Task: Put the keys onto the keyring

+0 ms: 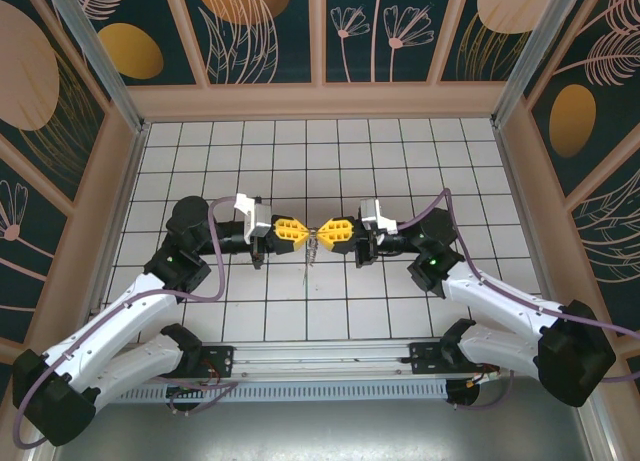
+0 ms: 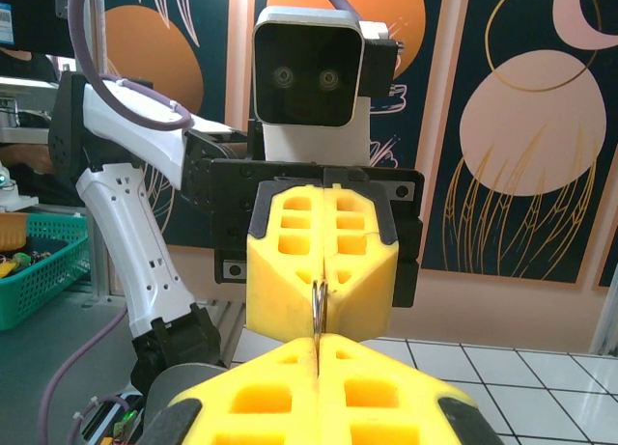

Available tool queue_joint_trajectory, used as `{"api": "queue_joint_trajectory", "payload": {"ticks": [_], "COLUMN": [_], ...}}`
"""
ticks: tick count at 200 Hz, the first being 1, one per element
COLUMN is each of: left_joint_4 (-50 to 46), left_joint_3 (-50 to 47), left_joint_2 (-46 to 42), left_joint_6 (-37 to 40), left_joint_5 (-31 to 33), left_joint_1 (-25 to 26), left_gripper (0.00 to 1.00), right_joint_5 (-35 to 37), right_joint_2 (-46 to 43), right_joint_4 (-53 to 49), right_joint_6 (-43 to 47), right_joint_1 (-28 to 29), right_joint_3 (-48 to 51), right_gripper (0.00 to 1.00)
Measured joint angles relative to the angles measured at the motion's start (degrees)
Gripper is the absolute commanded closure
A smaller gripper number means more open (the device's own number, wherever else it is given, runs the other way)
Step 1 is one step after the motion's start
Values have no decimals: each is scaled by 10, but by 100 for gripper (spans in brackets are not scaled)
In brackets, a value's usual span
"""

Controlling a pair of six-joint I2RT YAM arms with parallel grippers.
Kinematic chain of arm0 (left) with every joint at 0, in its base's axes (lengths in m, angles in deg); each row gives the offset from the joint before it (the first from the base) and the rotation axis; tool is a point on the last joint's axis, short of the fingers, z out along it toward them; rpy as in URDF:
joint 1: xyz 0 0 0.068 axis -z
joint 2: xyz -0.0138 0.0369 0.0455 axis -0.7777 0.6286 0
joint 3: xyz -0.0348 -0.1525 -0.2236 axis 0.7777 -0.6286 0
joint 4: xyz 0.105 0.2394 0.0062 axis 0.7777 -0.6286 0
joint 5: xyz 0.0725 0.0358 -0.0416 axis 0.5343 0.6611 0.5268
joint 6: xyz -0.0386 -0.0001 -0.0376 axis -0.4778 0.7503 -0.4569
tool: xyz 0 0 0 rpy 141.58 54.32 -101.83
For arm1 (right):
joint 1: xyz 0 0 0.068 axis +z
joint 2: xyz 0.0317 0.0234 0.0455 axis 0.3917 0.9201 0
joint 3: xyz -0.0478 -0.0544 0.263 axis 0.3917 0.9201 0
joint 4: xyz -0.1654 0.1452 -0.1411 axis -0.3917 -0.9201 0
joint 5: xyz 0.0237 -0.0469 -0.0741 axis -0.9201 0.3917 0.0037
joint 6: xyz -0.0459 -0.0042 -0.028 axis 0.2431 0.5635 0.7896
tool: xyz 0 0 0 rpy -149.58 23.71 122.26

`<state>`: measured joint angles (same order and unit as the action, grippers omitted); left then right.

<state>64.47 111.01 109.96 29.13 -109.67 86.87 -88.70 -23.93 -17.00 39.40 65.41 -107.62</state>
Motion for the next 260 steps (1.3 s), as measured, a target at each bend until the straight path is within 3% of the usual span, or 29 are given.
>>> {"api": "queue_joint_trajectory", "payload": {"ticks": [16,35,45,59,89,110,134,198,260], "left_joint_4": [-2,-17,-34,-67,-138,-184,-227,-313,-334], "left_joint_3": [0,0,1,7,38,60,73,95,105], "left_joint_2": [-2,-7,-9,-8,0,7,10,38,48], "left_joint_6": [2,16,26,46,87,113,135,165,174], "left_joint_5": [5,19,29,45,64,71,81,98,104], "left_joint_1": [0,0,0,0,0,1,7,23,26], "left_gripper": [100,100,100,100,100,100,100,100,100], "right_joint_5": [4,19,35,72,170,212,241,253,226], "right_joint_2": [0,-2,-9,-34,-107,-145,-152,-118,-104], "right_joint_4": [0,-8,-21,-58,-160,-212,-259,-311,-311], "right_joint_6": [0,0,9,22,63,83,104,128,136], "right_joint_1": [0,1,3,7,29,45,51,55,60], "right_joint_3": [0,3,9,21,24,24,24,24,23], "right_gripper": [100,70,62,59,58,67,70,70,72]}}
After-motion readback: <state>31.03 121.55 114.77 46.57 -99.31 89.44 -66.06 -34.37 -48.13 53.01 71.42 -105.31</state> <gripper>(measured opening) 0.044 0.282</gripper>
